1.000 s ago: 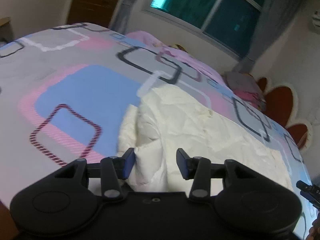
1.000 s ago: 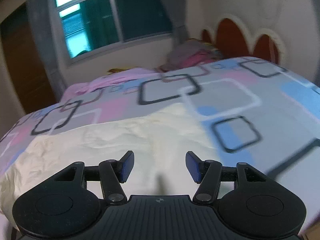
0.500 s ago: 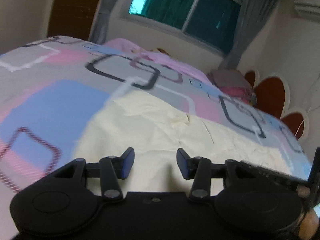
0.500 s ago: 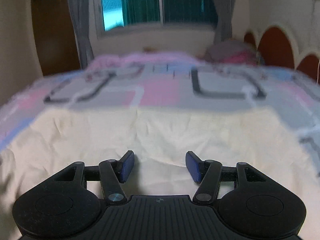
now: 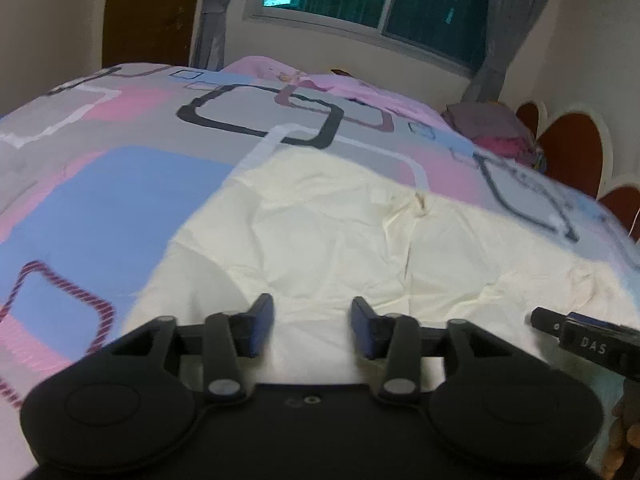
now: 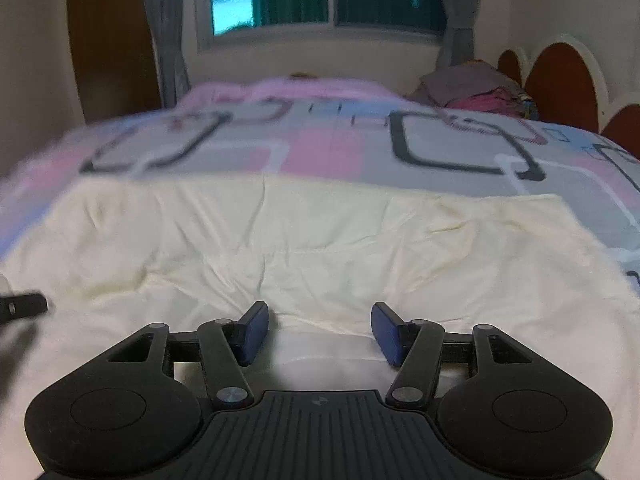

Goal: Fold large clothes

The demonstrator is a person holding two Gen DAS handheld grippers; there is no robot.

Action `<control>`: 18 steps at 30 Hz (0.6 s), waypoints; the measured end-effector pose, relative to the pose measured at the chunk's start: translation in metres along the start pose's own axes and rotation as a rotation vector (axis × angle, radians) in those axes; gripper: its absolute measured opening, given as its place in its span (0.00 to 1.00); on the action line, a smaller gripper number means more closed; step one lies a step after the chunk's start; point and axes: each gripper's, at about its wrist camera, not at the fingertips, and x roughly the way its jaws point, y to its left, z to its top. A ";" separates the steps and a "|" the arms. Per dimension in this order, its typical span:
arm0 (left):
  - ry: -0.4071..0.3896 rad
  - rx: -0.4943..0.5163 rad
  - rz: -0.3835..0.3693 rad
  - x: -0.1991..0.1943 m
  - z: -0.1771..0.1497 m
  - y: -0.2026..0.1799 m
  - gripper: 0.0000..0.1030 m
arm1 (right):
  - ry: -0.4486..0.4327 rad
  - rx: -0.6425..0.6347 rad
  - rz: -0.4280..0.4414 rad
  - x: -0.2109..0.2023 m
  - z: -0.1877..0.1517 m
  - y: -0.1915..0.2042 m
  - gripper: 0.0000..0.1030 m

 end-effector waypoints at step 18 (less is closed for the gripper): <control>0.176 -0.455 -0.103 -0.061 -0.065 0.094 0.71 | 0.004 -0.004 -0.018 -0.063 -0.019 0.009 0.56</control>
